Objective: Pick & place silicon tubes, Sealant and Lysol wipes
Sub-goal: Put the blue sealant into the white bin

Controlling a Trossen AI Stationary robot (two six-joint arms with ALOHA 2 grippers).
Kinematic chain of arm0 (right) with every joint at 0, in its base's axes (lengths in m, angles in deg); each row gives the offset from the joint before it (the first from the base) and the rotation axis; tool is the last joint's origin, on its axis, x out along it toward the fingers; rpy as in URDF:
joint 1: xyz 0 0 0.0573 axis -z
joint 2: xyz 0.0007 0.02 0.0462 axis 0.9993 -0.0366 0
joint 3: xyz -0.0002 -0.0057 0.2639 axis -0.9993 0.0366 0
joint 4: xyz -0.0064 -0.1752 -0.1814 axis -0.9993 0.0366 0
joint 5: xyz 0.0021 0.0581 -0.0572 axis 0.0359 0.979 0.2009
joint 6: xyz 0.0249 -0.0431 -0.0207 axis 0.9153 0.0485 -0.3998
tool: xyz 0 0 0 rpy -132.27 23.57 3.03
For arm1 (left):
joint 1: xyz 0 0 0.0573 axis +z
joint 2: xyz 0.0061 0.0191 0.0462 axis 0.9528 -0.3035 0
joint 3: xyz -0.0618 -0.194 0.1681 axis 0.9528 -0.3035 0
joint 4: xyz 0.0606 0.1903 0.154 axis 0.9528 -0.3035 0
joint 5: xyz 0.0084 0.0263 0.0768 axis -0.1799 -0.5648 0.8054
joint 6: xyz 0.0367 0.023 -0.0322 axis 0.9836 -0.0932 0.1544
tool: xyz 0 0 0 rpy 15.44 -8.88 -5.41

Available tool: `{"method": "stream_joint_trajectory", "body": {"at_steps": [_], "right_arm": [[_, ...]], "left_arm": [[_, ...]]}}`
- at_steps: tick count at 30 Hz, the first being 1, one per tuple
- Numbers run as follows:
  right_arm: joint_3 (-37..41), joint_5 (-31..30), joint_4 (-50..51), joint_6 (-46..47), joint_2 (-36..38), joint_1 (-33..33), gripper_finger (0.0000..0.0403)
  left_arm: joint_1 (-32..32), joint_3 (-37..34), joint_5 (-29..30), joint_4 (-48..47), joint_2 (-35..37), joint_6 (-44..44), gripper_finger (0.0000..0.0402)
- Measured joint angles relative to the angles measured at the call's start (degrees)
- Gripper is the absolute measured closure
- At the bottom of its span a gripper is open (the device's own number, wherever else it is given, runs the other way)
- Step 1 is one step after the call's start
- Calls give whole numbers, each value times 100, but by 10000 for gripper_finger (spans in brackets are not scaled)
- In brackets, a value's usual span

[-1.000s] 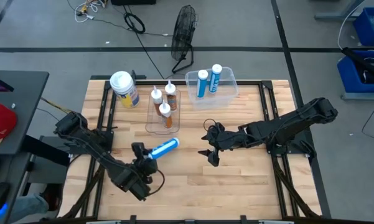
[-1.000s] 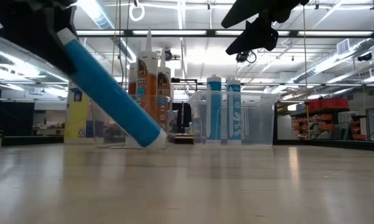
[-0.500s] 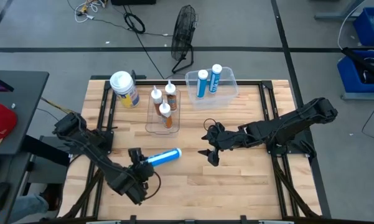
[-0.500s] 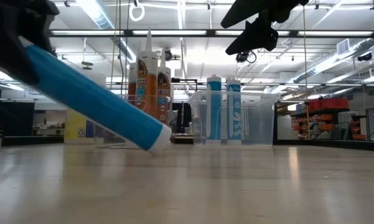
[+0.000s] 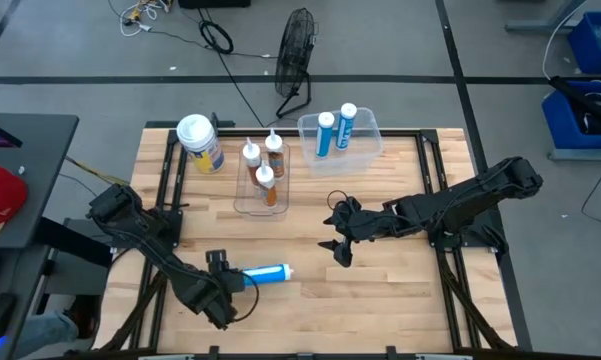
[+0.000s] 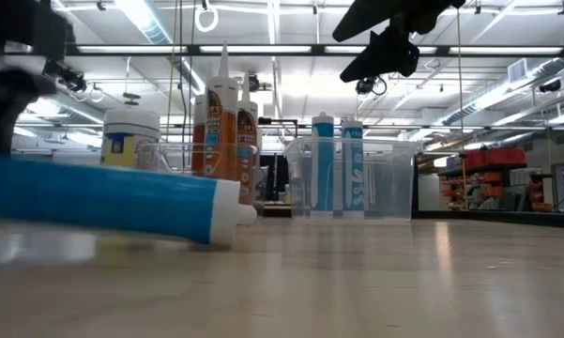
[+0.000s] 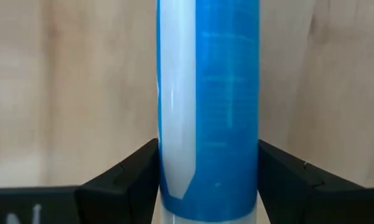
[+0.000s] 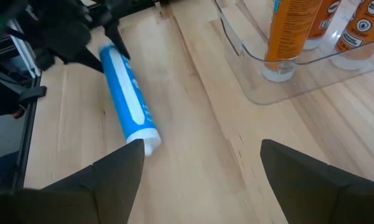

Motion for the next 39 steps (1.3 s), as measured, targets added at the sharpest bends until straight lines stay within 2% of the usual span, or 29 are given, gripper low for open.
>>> {"method": "stream_joint_trajectory", "body": {"at_steps": [5, 12, 17, 20, 23, 27, 33, 39], "right_arm": [[0, 0, 0, -17, 0, 0, 76], [0, 0, 2, -20, 0, 0, 76], [0, 0, 5, -22, 0, 0, 76], [-2, 0, 13, -60, 0, 0, 76], [-2, 0, 11, -103, 0, 4, 76], [-2, -2, 10, -105, 0, 4, 76], [-2, -187, 11, -132, 0, 4, 76], [-2, -195, 34, -193, 0, 5, 76]], "left_arm": [[56, -493, -69, 633, 18, -3, 177], [322, -544, -624, 666, 28, 365, 174], [560, -587, -984, 857, 2, 535, 121], [684, -687, -1228, 1106, 11, 768, 110], [753, -739, -1300, 1188, 13, 837, 128], [784, -746, -1268, 1199, 11, 857, 181], [759, -751, -1055, 1196, 9, 896, 182], [629, -653, -526, 1110, 32, 898, 182]]}}
